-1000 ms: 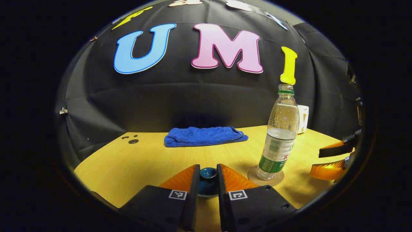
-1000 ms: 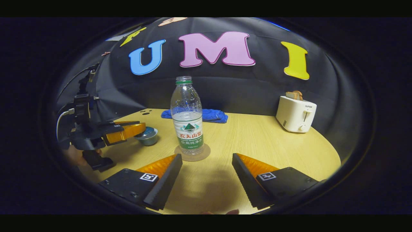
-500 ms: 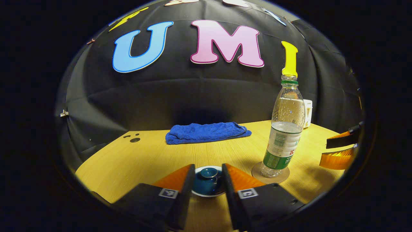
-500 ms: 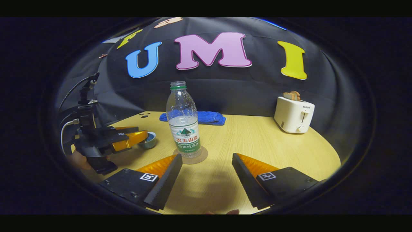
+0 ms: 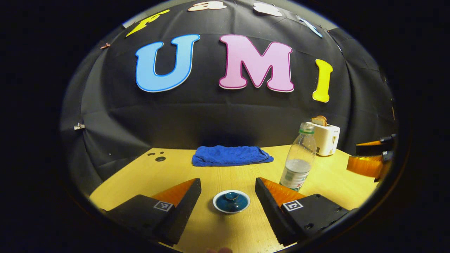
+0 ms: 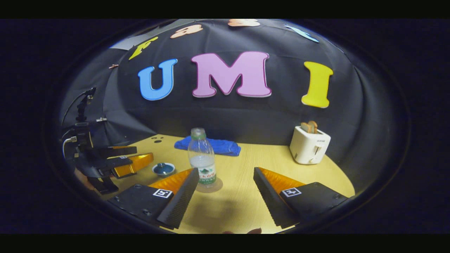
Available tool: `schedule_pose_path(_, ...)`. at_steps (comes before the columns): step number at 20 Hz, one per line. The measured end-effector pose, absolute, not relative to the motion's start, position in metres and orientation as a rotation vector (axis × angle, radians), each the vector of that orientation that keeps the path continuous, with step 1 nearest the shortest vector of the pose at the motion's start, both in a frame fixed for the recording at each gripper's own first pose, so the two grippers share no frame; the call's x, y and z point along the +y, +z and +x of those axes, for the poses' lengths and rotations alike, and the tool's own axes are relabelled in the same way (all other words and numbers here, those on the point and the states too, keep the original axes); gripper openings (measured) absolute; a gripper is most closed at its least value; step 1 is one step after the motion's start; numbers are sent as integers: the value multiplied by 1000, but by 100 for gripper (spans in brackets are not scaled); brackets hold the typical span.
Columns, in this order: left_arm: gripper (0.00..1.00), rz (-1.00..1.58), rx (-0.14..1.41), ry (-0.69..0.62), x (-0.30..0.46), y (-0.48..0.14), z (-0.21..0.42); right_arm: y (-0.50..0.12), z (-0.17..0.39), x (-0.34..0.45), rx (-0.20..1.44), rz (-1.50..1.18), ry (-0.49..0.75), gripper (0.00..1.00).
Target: Open the teacup lid with one hand, grasp the water bottle and pour water into the teacup with the other hand; after pouring, place the water bottle on the coaster and then close the teacup lid.
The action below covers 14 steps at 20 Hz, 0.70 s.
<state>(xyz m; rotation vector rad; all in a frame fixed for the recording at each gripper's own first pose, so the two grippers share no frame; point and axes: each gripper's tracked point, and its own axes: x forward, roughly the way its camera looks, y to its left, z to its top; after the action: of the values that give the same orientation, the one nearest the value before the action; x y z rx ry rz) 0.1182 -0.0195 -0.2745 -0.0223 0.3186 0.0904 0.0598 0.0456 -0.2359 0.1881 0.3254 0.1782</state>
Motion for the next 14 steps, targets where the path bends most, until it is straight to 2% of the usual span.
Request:
schedule_pose_path(8, 97, 9, 287, 54, -29, -151, 69, -98, 41, 39, 202, 146, 190, 96)
schedule_pose_path(14, 97, -4, 256, 31, -36, -98, 44, -45, 19, 30, 148, 166, 148, 96)
